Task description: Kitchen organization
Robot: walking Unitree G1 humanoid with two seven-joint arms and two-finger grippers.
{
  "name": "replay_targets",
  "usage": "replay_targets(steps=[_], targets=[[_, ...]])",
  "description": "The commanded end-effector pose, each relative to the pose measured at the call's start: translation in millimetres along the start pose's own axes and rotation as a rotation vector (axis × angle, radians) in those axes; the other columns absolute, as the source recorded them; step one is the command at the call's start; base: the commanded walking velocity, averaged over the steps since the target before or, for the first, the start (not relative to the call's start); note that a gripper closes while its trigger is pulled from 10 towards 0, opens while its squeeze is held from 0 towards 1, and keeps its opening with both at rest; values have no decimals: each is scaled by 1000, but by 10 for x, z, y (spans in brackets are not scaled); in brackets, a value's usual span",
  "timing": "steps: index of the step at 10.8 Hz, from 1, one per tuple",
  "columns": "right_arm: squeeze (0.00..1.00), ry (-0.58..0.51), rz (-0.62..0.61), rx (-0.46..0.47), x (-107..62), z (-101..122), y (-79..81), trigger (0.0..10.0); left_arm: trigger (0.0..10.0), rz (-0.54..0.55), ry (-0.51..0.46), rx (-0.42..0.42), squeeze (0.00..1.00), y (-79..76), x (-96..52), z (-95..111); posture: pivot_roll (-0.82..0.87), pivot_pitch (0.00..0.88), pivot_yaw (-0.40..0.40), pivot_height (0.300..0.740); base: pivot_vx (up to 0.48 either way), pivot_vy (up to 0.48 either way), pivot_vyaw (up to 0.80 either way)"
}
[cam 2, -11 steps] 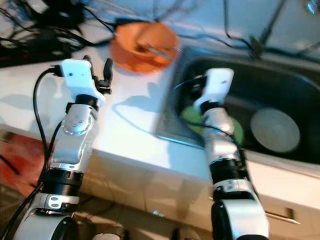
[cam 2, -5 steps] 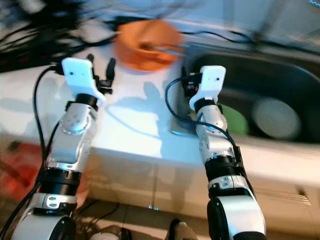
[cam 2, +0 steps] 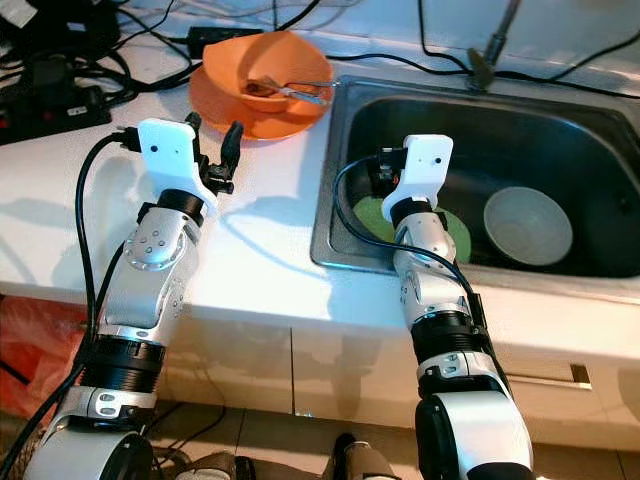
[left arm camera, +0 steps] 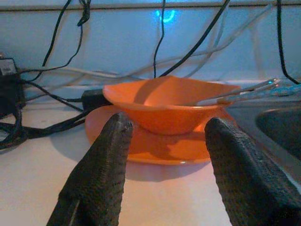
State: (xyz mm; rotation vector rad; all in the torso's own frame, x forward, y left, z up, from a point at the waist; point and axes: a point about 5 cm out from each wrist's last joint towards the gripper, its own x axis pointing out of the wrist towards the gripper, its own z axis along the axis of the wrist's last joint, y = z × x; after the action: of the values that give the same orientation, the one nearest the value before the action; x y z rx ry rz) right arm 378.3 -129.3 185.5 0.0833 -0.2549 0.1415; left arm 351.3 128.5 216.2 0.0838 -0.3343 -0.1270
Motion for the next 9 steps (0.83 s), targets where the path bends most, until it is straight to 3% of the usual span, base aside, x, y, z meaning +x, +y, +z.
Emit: replay_targets(steps=[1, 9], targets=[[0, 0, -13, 4, -9, -9, -27, 10000, 10000, -18, 13, 2, 0, -28, -8, -8, 93, 136, -42, 740, 0, 0, 0], [0, -1, -12, 3, -8, -10, -20, 10000, 10000, -30, 40, 7, 0, -43, -7, -32, 93, 136, -42, 740, 32, 0, 0]])
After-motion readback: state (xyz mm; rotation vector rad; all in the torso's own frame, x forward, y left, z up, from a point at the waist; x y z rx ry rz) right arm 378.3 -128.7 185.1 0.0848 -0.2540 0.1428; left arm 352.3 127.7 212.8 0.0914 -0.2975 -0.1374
